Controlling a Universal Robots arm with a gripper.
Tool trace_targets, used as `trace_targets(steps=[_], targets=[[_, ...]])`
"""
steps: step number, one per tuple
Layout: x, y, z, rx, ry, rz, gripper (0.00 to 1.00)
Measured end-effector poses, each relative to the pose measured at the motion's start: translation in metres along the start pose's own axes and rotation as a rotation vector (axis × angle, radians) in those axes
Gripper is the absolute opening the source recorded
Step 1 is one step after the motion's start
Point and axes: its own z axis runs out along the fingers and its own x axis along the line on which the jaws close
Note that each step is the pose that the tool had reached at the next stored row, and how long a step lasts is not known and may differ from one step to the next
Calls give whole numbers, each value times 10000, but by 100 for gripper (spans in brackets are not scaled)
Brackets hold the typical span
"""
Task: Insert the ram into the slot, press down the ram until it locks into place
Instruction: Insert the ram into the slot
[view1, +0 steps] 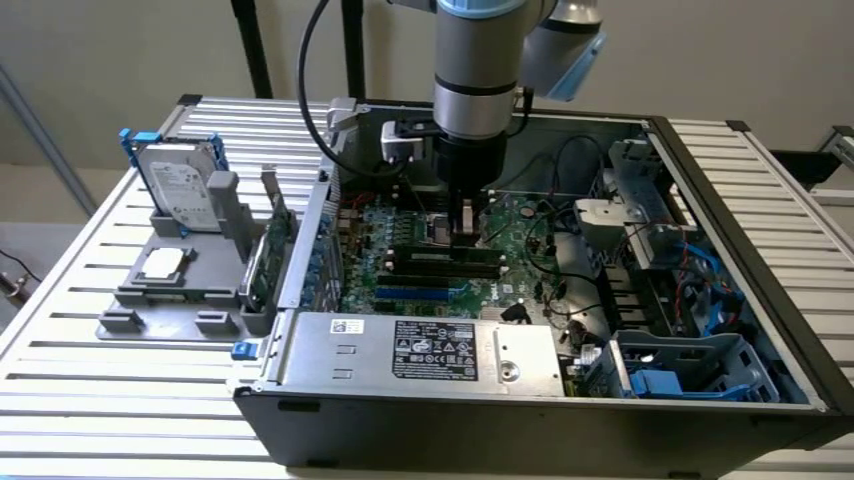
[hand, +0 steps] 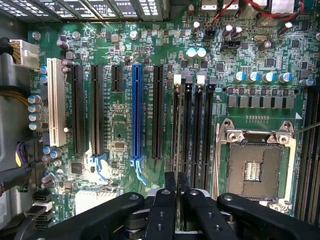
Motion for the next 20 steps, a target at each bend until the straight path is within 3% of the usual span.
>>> trace_targets(steps=[20], targets=[[-4,2,55,-1,2,0,13]])
